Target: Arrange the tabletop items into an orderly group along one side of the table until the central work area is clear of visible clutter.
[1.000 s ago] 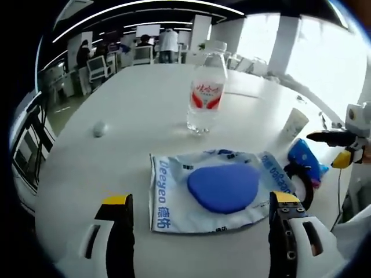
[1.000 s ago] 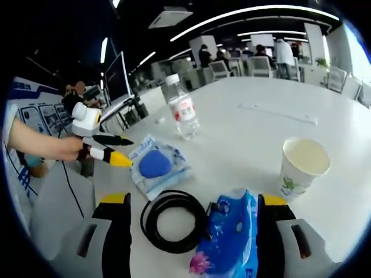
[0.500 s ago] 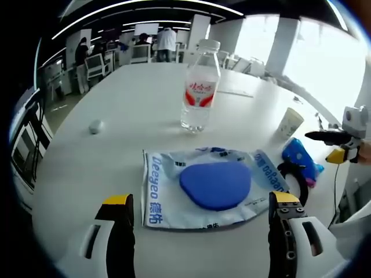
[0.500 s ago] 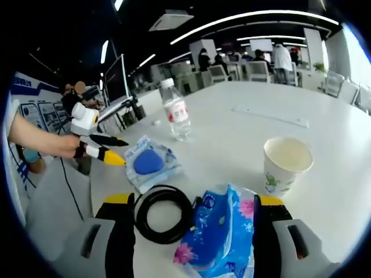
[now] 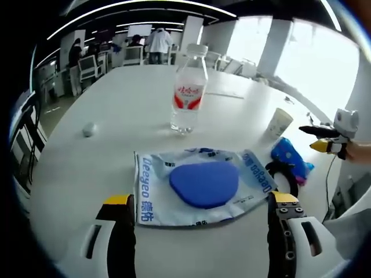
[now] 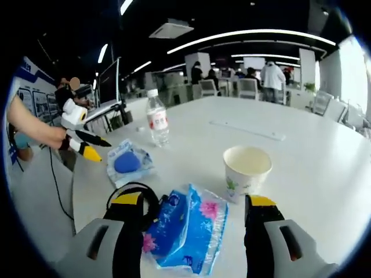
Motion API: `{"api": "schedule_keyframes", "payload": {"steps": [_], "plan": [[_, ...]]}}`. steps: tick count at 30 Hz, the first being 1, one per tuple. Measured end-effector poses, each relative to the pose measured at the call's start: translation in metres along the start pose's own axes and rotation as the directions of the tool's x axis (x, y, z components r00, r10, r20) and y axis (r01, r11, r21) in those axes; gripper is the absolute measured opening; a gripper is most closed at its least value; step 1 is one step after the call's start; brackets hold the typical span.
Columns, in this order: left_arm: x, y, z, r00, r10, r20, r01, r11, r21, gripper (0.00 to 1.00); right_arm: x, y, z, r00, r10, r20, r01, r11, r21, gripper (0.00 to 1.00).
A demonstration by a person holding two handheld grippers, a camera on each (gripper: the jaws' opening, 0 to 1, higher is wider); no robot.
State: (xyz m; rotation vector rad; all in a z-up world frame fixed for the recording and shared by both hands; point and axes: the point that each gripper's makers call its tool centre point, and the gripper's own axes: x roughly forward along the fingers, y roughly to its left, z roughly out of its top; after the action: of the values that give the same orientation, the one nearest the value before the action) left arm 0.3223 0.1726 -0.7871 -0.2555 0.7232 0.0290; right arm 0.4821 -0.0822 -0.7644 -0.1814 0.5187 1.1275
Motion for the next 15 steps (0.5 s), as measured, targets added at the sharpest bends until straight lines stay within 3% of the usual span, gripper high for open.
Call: {"api": "schedule_keyframes", "payload": {"steps": [15], "plan": [[-0.001, -0.012, 0.001, 1.0, -0.025, 0.001, 0.025, 1.0, 0.02, 0.92, 0.003, -0.028, 0.005, 0.999, -0.031, 0.021, 0.031, 0.999, 0.008, 0.69]]}}
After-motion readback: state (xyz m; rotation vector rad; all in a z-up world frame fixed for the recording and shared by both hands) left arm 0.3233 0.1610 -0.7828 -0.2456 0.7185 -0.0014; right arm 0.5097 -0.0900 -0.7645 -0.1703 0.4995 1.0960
